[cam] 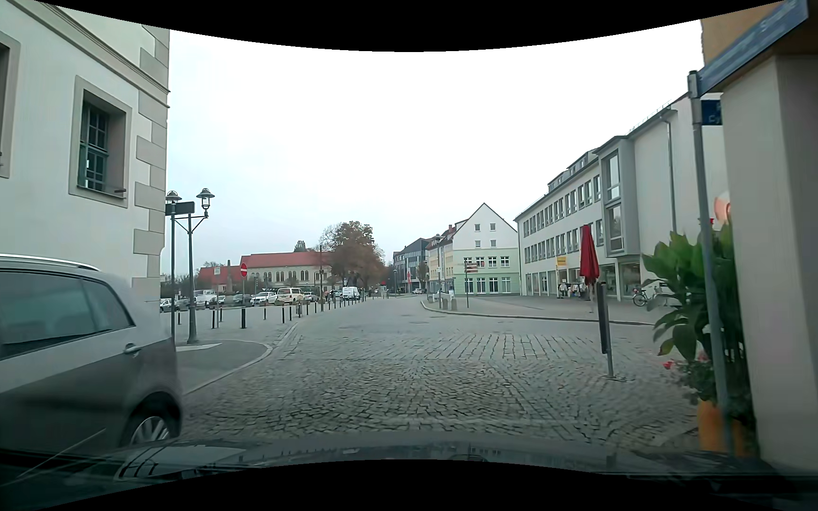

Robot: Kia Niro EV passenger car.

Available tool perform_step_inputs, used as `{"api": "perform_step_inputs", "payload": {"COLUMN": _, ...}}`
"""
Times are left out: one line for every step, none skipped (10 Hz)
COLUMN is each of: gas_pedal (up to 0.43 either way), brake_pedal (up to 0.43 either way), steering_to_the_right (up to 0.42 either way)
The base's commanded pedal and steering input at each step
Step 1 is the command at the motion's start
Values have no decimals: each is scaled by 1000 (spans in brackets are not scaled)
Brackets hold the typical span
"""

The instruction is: Follow the waypoints while adhering to traffic rules and regulations

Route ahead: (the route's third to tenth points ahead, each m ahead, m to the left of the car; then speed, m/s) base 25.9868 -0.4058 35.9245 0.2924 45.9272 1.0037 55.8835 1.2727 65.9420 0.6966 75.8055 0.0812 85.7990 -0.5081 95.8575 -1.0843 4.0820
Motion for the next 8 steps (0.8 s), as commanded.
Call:
{"api": "perform_step_inputs", "payload": {"gas_pedal": 0, "brake_pedal": 85, "steering_to_the_right": -11}}
{"api": "perform_step_inputs", "payload": {"gas_pedal": 0, "brake_pedal": 91, "steering_to_the_right": -9}}
{"api": "perform_step_inputs", "payload": {"gas_pedal": 0, "brake_pedal": 104, "steering_to_the_right": -12}}
{"api": "perform_step_inputs", "payload": {"gas_pedal": 0, "brake_pedal": 98, "steering_to_the_right": -14}}
{"api": "perform_step_inputs", "payload": {"gas_pedal": 0, "brake_pedal": 79, "steering_to_the_right": -14}}
{"api": "perform_step_inputs", "payload": {"gas_pedal": 0, "brake_pedal": 12, "steering_to_the_right": -16}}
{"api": "perform_step_inputs", "payload": {"gas_pedal": 0, "brake_pedal": 0, "steering_to_the_right": -16}}
{"api": "perform_step_inputs", "payload": {"gas_pedal": 0, "brake_pedal": 0, "steering_to_the_right": -17}}
